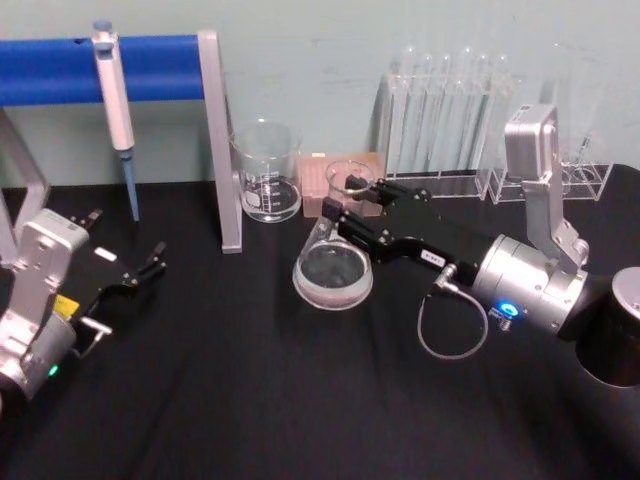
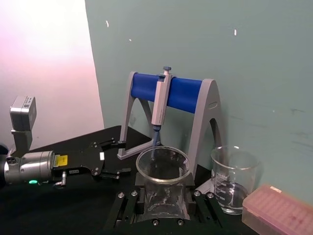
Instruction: Grasp the erlenmeyer flask with one hand, shake it three times, then place it back.
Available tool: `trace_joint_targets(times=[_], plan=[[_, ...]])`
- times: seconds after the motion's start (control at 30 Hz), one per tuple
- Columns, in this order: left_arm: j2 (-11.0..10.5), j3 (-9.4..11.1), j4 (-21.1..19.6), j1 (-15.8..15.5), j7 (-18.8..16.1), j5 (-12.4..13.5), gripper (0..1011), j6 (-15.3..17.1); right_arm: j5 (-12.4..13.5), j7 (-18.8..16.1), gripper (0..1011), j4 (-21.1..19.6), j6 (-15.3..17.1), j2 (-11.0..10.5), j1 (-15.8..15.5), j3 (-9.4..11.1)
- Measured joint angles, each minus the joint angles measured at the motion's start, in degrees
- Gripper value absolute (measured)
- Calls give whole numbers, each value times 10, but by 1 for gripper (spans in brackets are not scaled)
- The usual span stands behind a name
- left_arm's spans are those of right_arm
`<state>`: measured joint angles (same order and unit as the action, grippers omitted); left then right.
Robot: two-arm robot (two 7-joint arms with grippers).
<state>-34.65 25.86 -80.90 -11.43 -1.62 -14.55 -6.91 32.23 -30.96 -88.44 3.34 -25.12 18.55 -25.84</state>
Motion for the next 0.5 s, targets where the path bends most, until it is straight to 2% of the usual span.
trace_joint_targets(times=[0.5], plan=[[0,0,0,0,0,0,1001,0,2,-24,449,30,-27,-14,13,-18]])
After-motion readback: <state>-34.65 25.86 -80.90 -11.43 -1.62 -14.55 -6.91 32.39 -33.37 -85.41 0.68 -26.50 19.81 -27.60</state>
